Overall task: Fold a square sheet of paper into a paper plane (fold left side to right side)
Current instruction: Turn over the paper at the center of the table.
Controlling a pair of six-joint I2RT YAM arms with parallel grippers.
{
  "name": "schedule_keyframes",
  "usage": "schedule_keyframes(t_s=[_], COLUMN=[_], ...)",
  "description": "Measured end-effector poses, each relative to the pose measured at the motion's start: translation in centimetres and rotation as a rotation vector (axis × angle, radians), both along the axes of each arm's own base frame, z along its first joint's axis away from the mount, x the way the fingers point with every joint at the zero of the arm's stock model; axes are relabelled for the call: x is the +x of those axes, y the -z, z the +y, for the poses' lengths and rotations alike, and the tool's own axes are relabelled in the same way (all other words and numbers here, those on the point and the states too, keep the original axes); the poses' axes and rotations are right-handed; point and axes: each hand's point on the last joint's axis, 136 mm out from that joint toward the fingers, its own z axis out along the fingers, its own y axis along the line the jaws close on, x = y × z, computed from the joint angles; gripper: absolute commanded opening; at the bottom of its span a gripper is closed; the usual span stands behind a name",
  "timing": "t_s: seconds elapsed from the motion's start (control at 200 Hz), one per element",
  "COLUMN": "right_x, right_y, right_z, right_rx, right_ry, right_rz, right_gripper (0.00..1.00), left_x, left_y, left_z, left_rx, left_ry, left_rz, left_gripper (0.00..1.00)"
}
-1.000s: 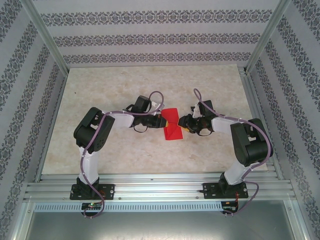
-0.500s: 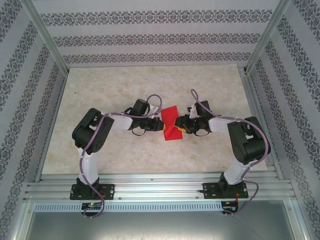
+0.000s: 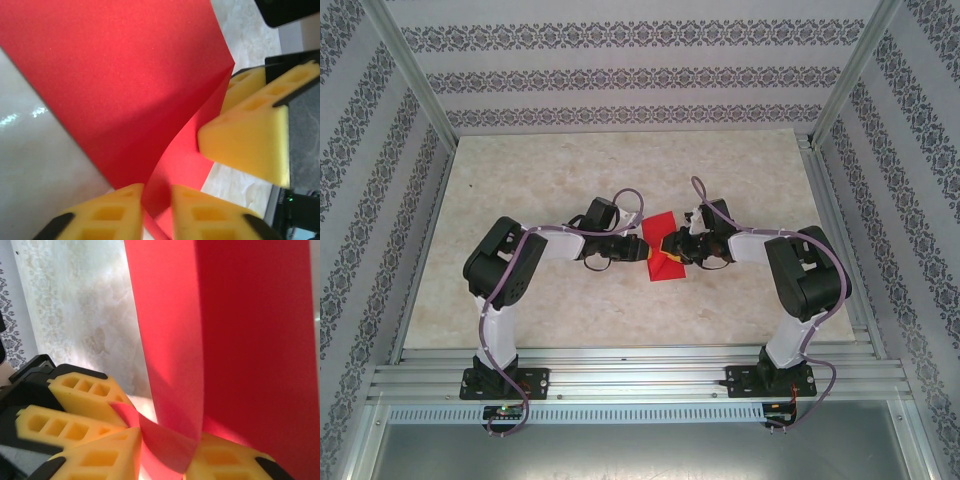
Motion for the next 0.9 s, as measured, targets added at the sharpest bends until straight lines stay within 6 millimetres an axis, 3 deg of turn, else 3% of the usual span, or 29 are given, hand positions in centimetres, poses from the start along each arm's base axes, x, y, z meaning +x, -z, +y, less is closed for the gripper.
schedule_keyframes(t_s=[0.135,0.405,0.554,0.699,0.904], right_x=[0.1,0.5,0.9,2.4,4.8], right_y=[-0.1,-0.7,-2.0,-6.9,-16.3], right_z=[0.1,0.3,0.6,1.0,1.3], right_rx=[0.006,0.025,0.047,0.127,0.333], right_ry=[0.0,0.001,0.001,0.008,0.034], right_rz=[-0.005,-0.024,-0.062,-0.211,-0.458], right_gripper=[0.23,0.05,0.0,0.0,0.01], left_x=[0.6,2.0,2.0,2.2,2.1], left_y=[-1.2,-5.1,-6.3,-8.8,-16.3], left_z=[1.3,4.5,5.4,5.5,4.6], left_rx=[-0.012,-0.086,-0.143,-0.233,-0.417], left_ry=[-0.047,-0.156,-0.208,-0.235,-0.192], left_rz=[-0.015,-0.085,-0.083,-0.095,-0.187], left_gripper=[0.51,0.76,1.0,1.0,1.0])
